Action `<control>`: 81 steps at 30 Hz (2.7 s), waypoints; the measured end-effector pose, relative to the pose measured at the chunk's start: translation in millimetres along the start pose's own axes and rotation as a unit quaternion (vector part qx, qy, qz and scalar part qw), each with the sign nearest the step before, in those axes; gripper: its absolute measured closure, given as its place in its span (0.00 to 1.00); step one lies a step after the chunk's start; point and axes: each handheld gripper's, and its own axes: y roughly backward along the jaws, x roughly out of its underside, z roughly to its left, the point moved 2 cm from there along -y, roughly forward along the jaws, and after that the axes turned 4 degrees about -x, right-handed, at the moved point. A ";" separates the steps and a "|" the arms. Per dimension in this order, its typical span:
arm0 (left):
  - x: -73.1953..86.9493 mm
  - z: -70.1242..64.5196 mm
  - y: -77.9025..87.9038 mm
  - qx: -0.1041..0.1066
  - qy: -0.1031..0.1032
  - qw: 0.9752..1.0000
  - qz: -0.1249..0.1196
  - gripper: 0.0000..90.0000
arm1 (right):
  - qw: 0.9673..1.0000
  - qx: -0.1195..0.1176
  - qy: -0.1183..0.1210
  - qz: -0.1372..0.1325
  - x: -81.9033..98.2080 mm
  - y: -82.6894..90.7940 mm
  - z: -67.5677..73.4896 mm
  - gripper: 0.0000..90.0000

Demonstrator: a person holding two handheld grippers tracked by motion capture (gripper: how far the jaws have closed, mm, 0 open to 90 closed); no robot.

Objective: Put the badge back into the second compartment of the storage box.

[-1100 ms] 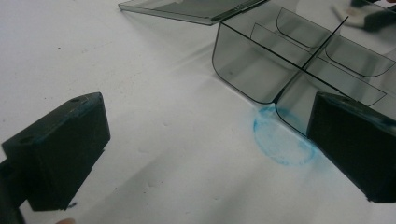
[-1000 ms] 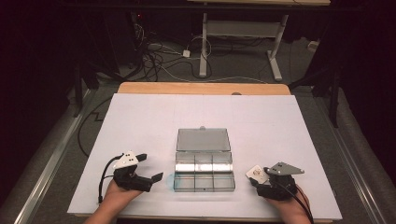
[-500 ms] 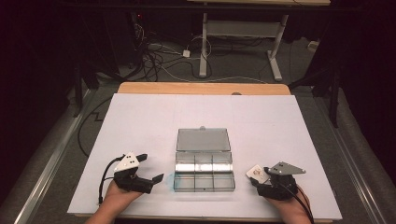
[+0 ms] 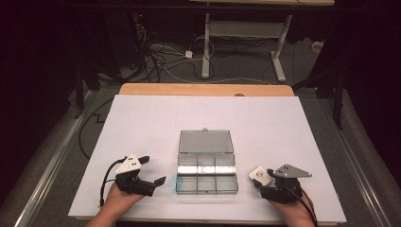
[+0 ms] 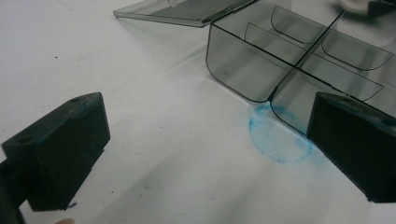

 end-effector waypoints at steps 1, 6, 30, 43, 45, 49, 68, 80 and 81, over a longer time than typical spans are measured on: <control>0.0 0.0 0.0 0.000 0.000 1.000 0.000 0.00 | 1.000 -0.002 0.001 -0.002 -0.6 0.6 0.3 0.38; -0.1 0.1 -0.1 0.000 0.000 1.000 0.001 0.00 | 1.000 -0.008 0.002 -0.012 -4.4 4.9 4.0 0.37; -0.1 0.1 -0.5 0.002 0.000 1.000 0.001 0.00 | 0.998 -0.029 0.025 -0.043 -27.0 17.6 28.0 0.37; -0.1 0.1 -0.2 0.003 -0.001 1.000 0.002 0.00 | 0.997 -0.047 0.039 -0.051 -38.3 13.5 42.4 0.37; -0.1 0.0 -0.1 0.003 -0.001 1.000 0.002 0.00 | 0.996 -0.051 0.042 -0.053 -40.0 13.5 44.5 0.37; 0.0 0.5 -0.1 0.004 0.001 1.000 0.002 0.00 | 0.996 -0.058 0.049 -0.053 -43.2 12.2 49.9 0.37; 0.8 0.9 1.3 0.005 0.006 1.000 -0.006 0.00 | 0.991 -0.100 0.082 -0.042 -64.0 -11.8 72.8 0.37; 1.0 2.1 1.0 0.005 0.012 1.000 -0.005 0.00 | 0.987 -0.118 0.103 -0.024 -80.9 -39.9 84.9 0.37; 1.0 1.9 1.2 0.006 0.011 1.000 -0.005 0.00 | 0.987 -0.119 0.105 -0.023 -82.1 -42.4 85.1 0.37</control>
